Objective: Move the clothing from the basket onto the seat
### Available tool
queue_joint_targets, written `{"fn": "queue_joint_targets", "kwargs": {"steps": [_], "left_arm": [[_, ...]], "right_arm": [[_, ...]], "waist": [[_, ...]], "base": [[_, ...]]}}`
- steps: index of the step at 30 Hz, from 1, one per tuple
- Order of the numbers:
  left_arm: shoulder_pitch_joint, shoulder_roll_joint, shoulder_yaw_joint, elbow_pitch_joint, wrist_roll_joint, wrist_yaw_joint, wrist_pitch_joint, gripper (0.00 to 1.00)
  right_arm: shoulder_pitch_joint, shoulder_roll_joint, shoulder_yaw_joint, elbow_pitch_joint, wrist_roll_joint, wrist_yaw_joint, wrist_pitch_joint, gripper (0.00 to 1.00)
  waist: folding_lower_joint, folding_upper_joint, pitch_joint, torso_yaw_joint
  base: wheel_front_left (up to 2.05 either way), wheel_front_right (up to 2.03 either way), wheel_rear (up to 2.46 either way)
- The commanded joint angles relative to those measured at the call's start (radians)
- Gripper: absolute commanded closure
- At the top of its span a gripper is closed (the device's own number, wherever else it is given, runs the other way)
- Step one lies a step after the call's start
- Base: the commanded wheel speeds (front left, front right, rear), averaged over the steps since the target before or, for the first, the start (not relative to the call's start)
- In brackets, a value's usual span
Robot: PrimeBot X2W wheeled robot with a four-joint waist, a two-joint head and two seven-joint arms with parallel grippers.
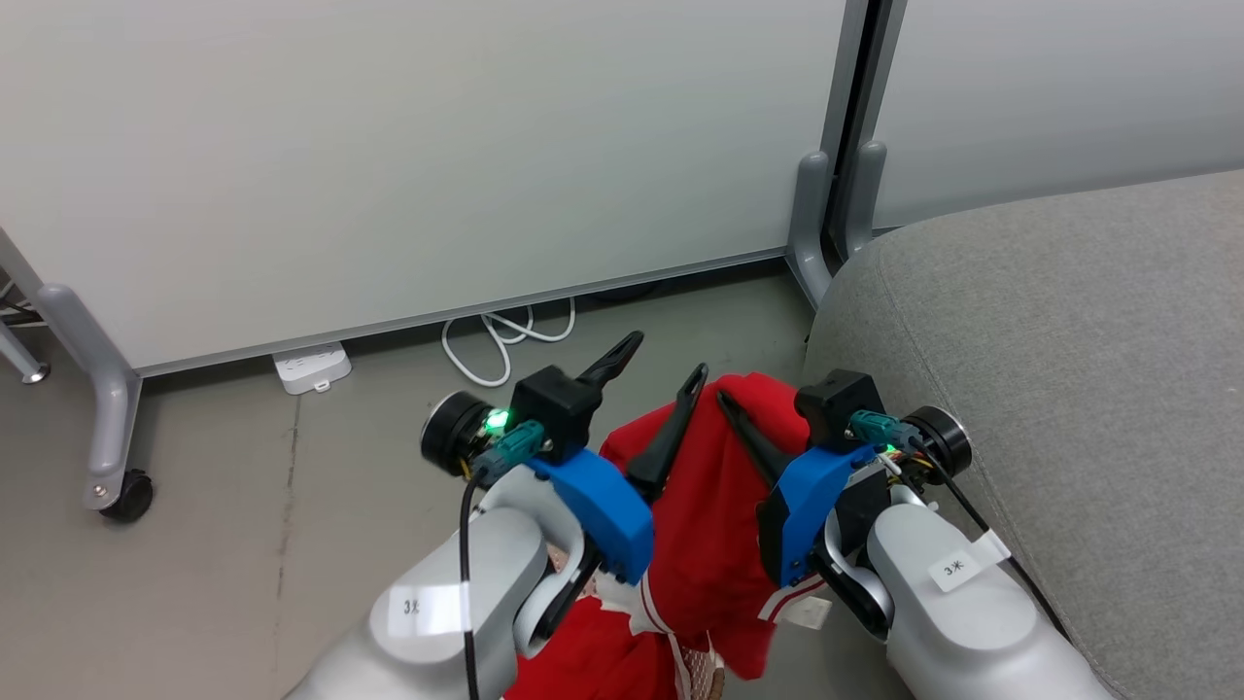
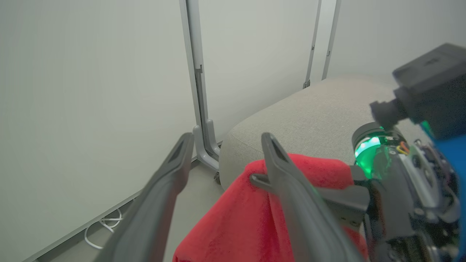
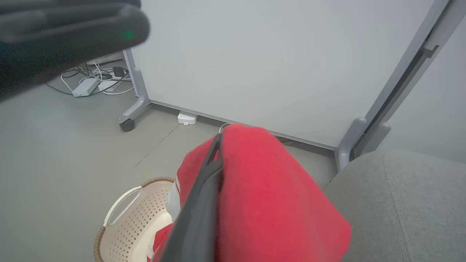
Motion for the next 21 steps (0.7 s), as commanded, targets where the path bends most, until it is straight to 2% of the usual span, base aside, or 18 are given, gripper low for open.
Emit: {"fn": "queue_joint_targets", "kwargs": {"steps": [1,10,17,21], "left_arm": [[0.046,0.013,0.045,-0.025,0.036,0.0,-0.005,0.0],[0.328,0.06,0.333,-0.159,0.245,-0.046,-0.005,0.0],[0.5,0.057,0.528,-0.237,0.35,-0.08,-0.005,0.0],[0.551,0.04,0.603,-0.257,0.393,-0.096,-0.005,0.0]], "right_arm": [[0.004,-0.003,-0.008,-0.008,-0.006,0.0,-0.003,1.0],[0.026,-0.003,-0.044,-0.061,-0.036,0.0,0.007,1.0],[0.046,-0.003,-0.072,-0.106,-0.055,0.0,0.023,1.0],[0.053,-0.003,-0.094,-0.132,-0.067,0.0,0.031,1.0]], "waist": [[0.0,0.0,0.002,0.001],[0.0,0.0,0.012,-0.003],[0.0,0.0,0.018,-0.004],[0.0,0.0,0.024,0.004]], "base": [[0.0,0.0,0.0],[0.0,0.0,0.0],[0.0,0.0,0.0],[0.0,0.0,0.0]]}}
